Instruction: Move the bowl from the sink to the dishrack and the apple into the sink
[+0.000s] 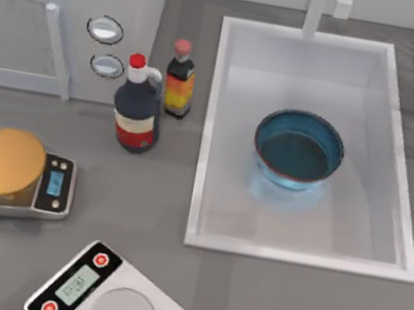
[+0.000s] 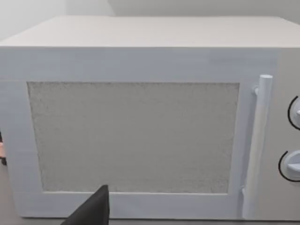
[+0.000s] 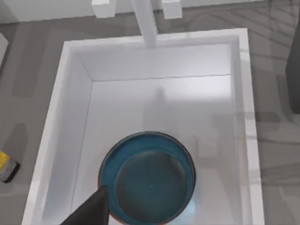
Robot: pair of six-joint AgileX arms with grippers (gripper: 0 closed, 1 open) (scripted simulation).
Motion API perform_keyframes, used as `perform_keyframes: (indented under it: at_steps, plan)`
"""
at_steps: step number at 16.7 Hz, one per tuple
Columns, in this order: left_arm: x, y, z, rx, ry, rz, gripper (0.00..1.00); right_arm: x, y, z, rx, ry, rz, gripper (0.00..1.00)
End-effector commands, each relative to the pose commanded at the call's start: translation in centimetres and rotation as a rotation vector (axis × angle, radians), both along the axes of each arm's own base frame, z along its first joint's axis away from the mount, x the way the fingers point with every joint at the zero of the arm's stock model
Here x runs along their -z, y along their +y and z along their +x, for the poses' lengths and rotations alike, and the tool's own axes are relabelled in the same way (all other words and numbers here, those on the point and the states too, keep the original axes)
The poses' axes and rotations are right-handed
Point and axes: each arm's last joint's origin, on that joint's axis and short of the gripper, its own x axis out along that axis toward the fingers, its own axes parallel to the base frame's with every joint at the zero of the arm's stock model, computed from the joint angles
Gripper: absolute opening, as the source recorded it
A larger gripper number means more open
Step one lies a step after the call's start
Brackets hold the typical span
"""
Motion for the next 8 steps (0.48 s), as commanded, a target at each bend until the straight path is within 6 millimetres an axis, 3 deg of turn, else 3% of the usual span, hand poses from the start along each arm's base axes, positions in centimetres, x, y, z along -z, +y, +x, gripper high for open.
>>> perform_keyframes:
  at_steps: [4,8]
  plan:
    - [0.0,0.0,0.0,0.000,0.000,0.000,1.00,2.0,5.6,8.6,-0.008,0.236,-0.027,1.00]
    - [0.0,0.0,0.0,0.000,0.000,0.000,1.00,7.6,11.5,14.8,-0.007,0.440,-0.081,1.00]
